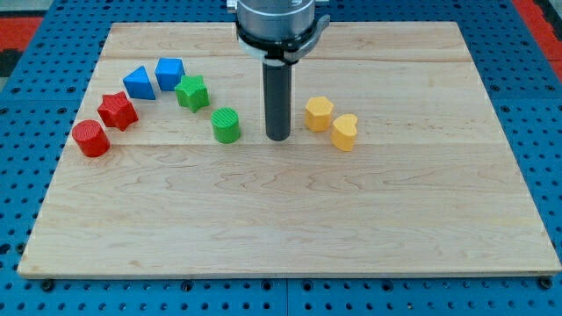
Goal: Push the yellow hexagon closer to green circle
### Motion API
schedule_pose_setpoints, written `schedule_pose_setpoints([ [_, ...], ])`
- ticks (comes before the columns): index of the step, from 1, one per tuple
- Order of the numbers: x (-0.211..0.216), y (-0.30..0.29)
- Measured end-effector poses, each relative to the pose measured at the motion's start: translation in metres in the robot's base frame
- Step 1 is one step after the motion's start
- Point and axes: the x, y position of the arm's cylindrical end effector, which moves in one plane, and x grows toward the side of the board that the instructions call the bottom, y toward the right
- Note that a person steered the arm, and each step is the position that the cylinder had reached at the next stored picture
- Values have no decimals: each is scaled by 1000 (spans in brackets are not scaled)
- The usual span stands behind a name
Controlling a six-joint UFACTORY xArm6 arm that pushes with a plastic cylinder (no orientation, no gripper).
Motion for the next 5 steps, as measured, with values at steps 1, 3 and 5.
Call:
schedule_pose_setpoints([
  [1, -1, -32],
  [3, -7, -57],
  [5, -55, -7],
])
